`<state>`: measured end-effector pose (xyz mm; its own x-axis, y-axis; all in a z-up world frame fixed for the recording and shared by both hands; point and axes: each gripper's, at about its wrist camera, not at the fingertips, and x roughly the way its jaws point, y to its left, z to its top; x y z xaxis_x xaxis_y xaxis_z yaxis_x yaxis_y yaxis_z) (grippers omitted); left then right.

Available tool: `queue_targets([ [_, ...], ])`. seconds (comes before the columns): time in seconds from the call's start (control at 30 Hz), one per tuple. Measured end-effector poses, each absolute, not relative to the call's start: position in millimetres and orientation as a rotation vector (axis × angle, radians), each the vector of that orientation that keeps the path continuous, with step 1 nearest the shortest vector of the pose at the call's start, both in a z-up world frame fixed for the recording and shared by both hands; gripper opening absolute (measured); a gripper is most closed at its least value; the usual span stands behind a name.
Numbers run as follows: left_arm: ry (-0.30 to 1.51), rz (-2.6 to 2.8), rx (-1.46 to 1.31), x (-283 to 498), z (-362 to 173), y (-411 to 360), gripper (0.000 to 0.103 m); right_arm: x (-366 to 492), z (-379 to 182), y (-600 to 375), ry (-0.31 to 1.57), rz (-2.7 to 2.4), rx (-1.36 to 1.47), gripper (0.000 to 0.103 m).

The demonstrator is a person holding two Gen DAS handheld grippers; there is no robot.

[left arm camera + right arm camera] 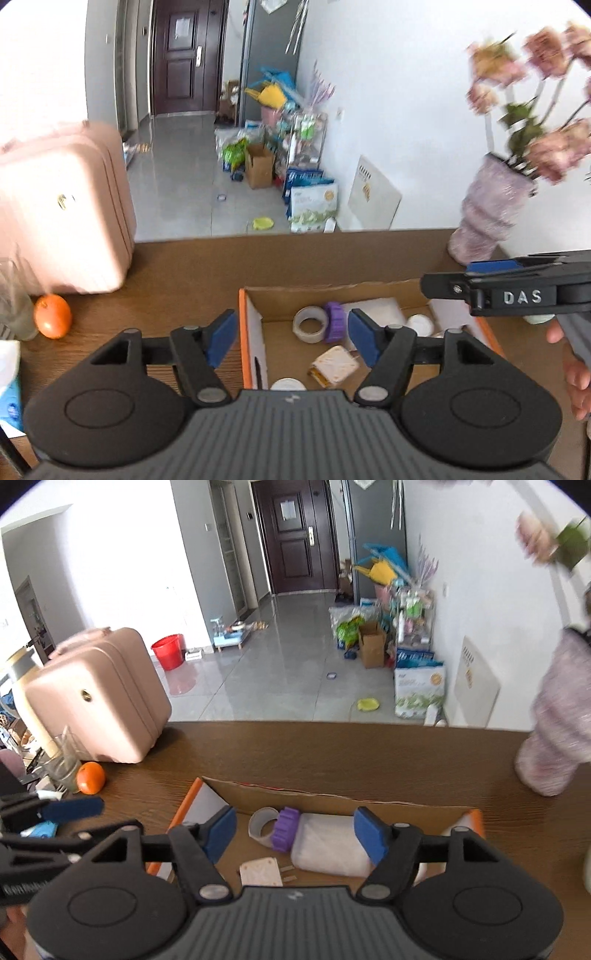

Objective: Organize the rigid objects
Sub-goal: 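Carry the tape roll and purple cap into the box and release them, then lift both open tools out of the box and return toward the table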

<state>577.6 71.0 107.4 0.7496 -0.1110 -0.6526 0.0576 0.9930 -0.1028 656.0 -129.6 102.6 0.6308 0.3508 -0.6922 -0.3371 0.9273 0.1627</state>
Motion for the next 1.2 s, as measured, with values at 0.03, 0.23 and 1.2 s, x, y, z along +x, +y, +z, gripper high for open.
queue_targets([
  [0.03,0.702,-0.094,-0.077,568,120,69,0.069,645,114,-135,0.782,0.388,0.011,0.072],
  [0.23,0.497,-0.054,-0.024,496,186,48,0.08,566,183,-169,0.631,0.347,-0.025,0.081],
  [1.2,-0.033,-0.124,0.048,193,160,0,0.103,237,175,-266,-0.061,0.296,0.011,0.103],
])
